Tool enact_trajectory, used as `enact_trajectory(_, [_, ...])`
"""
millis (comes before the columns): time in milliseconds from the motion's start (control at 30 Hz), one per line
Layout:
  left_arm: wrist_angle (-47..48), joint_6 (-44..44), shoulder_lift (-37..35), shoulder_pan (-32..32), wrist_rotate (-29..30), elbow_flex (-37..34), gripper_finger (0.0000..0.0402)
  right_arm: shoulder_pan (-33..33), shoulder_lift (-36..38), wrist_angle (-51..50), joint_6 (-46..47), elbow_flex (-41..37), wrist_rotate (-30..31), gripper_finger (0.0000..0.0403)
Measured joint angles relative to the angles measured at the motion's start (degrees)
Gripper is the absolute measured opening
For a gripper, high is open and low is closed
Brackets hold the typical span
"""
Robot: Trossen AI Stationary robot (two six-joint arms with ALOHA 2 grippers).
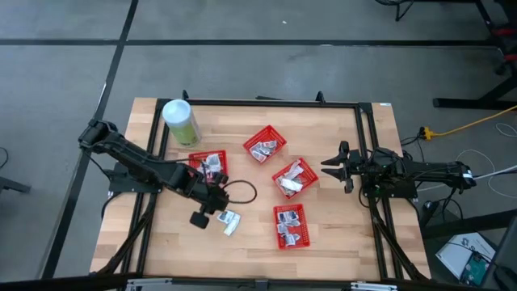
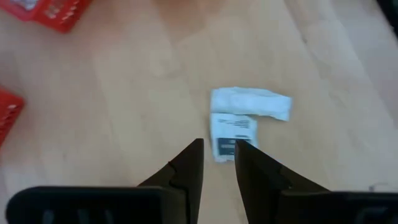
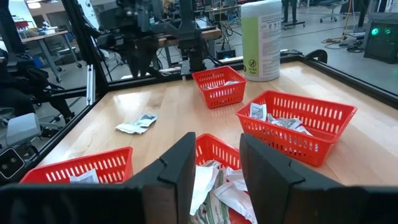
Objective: Pick & Place First Aid Supplies
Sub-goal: Put the gray towelette pack into the red container
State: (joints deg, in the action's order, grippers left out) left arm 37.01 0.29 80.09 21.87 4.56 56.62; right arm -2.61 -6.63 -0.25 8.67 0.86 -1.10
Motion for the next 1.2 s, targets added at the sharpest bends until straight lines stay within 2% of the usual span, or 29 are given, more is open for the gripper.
enact_trajectory(267, [0.0, 0.0, 0.0, 3.9, 0.2, 0.0, 0.0082, 0.0, 0.0, 0.0, 0.0, 0.0, 0.0, 0.0126])
enact_trajectory(700, [0.1, 0.0, 0.9, 4.4, -0.1, 0.0, 0.0077, 0.0, 0.0, 0.0, 0.0, 0.0, 0.0, 0.0126])
enact_trajectory(967, [2.1, 1.1, 6.8, 4.7, -0.6, 0.0, 0.0075, 0.0, 0.0, 0.0, 0.0, 0.0, 0.0, 0.0126])
enact_trajectory(1200, [0.8, 5.7, 14.3, 4.4, -0.6, 0.0, 0.0075, 0.0, 0.0, 0.0, 0.0, 0.0, 0.0, 0.0126])
